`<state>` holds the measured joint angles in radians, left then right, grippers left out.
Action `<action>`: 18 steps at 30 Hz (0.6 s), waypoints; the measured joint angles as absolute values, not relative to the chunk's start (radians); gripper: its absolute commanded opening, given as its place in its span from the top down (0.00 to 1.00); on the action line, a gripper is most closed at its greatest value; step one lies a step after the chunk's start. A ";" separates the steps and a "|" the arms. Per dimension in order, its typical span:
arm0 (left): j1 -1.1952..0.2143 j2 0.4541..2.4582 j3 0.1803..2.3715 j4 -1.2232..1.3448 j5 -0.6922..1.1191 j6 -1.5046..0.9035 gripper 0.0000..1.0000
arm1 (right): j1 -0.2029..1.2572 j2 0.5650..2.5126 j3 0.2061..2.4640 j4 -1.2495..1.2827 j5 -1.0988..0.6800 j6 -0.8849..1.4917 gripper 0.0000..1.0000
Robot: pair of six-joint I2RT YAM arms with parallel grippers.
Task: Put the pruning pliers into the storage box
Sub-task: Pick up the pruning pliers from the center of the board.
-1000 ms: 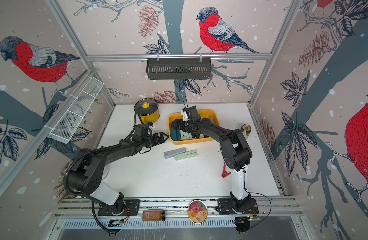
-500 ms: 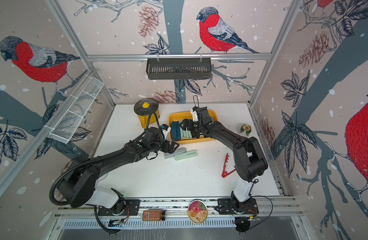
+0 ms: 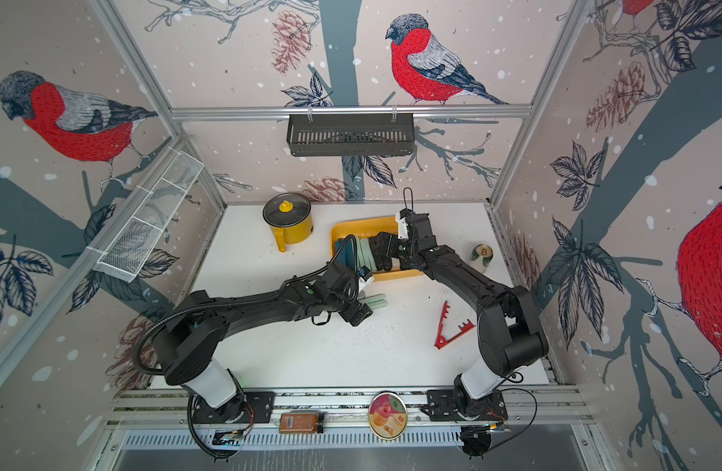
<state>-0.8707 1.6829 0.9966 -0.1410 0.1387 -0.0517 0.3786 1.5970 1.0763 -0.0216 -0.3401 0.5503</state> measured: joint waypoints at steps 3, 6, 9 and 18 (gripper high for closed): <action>-0.875 1.718 1.030 -0.154 0.126 -0.039 0.15 | 0.375 1.588 1.066 -0.018 -0.340 0.550 0.04; -0.878 1.740 1.047 -0.169 0.119 -0.026 0.15 | 0.368 1.580 1.058 -0.014 -0.341 0.550 0.03; -0.878 1.766 1.061 -0.180 0.106 -0.022 0.18 | 0.361 1.578 1.052 0.000 -0.341 0.550 0.03; -0.894 1.810 1.088 -0.187 0.125 -0.019 0.22 | 0.352 1.578 1.037 0.007 -0.347 0.551 0.03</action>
